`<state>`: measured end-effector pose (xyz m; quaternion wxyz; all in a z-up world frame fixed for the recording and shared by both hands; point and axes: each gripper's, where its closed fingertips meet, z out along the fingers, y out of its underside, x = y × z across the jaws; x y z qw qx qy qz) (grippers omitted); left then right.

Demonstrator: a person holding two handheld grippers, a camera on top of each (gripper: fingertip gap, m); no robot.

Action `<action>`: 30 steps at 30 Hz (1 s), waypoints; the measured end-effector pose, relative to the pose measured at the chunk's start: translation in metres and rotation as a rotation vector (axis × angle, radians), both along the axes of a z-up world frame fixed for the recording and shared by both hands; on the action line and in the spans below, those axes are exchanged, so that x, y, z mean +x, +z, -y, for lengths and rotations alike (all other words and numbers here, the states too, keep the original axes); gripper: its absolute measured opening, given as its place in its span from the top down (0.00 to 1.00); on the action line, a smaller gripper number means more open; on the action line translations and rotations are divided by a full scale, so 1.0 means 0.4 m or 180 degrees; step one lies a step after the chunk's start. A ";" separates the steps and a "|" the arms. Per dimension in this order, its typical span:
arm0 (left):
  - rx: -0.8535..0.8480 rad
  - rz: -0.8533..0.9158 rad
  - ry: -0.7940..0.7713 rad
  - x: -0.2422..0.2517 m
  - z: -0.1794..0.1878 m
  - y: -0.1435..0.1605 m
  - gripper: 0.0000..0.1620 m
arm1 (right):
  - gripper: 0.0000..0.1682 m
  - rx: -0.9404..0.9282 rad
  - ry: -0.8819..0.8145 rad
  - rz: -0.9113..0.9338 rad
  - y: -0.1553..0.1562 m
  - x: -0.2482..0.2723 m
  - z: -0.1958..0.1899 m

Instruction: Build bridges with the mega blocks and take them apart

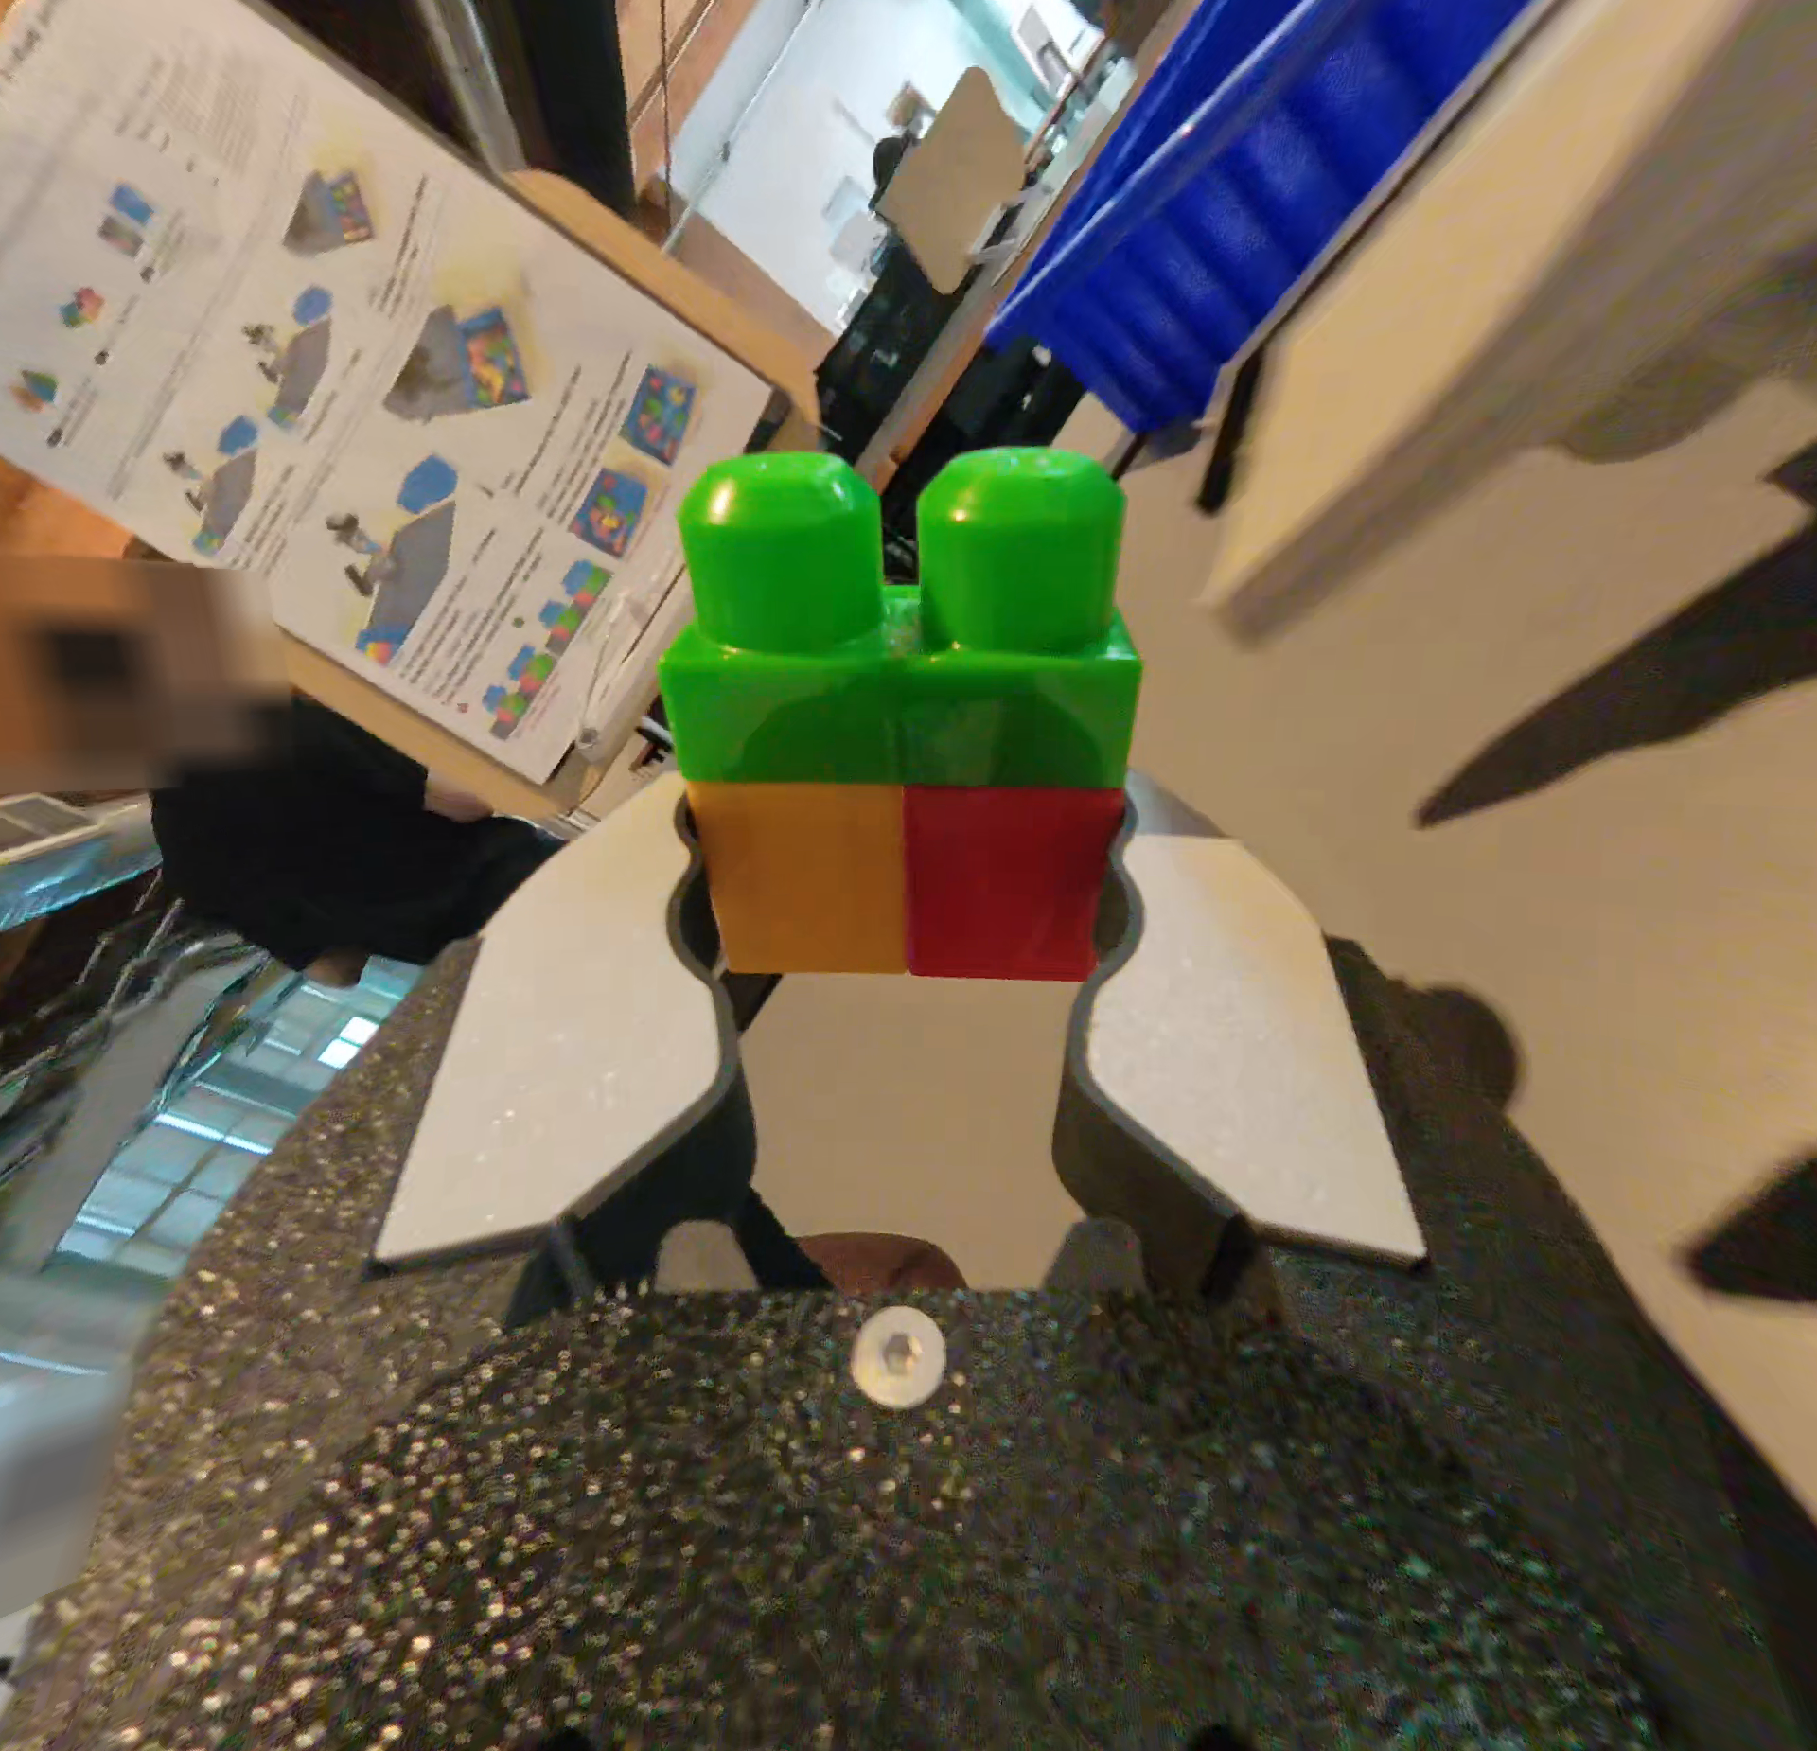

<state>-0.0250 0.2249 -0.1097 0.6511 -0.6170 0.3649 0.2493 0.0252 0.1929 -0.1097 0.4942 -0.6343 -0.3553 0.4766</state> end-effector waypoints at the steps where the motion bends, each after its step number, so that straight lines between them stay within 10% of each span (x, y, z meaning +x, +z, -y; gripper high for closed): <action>1: -0.0052 -0.0039 -0.0027 0.009 0.004 -0.020 0.54 | 0.50 0.0003 0.0018 0.0013 -0.002 -0.005 0.000; 30: -0.0449 -0.0183 0.0311 0.051 0.101 -0.049 0.54 | 0.58 0.0406 -0.0088 -0.0406 0.054 0.031 0.061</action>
